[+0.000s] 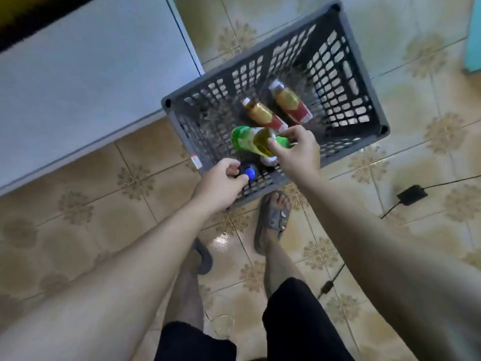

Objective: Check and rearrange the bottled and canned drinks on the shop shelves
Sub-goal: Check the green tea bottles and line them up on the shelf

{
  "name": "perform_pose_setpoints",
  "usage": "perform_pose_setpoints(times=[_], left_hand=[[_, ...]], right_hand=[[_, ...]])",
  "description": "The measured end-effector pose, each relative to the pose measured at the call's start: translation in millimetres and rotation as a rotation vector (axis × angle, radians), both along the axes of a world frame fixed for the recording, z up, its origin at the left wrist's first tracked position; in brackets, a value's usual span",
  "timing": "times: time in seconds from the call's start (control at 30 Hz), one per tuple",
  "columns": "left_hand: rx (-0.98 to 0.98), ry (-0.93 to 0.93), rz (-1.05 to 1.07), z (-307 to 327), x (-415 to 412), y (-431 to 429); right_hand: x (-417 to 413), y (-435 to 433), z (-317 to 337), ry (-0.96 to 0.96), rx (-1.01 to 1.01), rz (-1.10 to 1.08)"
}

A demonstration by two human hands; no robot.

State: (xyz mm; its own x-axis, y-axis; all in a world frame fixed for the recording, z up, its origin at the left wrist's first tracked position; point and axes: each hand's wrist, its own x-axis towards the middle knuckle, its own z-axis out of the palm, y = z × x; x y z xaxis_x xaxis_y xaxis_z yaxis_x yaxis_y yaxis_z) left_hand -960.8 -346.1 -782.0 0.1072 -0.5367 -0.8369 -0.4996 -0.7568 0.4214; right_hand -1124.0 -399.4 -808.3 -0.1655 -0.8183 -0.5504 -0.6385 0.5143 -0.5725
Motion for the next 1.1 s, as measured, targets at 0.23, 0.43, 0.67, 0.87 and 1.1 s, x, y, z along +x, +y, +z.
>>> perform_pose_setpoints(times=[0.23,0.43,0.67,0.87,1.1], left_hand=[[-0.029,-0.021,-0.066,-63,17,-18],[0.019,-0.023,-0.103,-68,26,-11],[-0.024,-0.006,-0.131,-2,31,-1],[-0.148,0.042,-0.277,107,43,18],[-0.383,-0.001,-0.436,294,79,20]], right_hand=[[30,-2,-132,0.103,0.228,0.193],[22,-4,-138,0.237,0.317,0.291],[25,-6,-61,0.223,0.399,0.203],[32,0,69,0.276,0.301,0.282],[44,8,291,0.272,0.022,0.177]])
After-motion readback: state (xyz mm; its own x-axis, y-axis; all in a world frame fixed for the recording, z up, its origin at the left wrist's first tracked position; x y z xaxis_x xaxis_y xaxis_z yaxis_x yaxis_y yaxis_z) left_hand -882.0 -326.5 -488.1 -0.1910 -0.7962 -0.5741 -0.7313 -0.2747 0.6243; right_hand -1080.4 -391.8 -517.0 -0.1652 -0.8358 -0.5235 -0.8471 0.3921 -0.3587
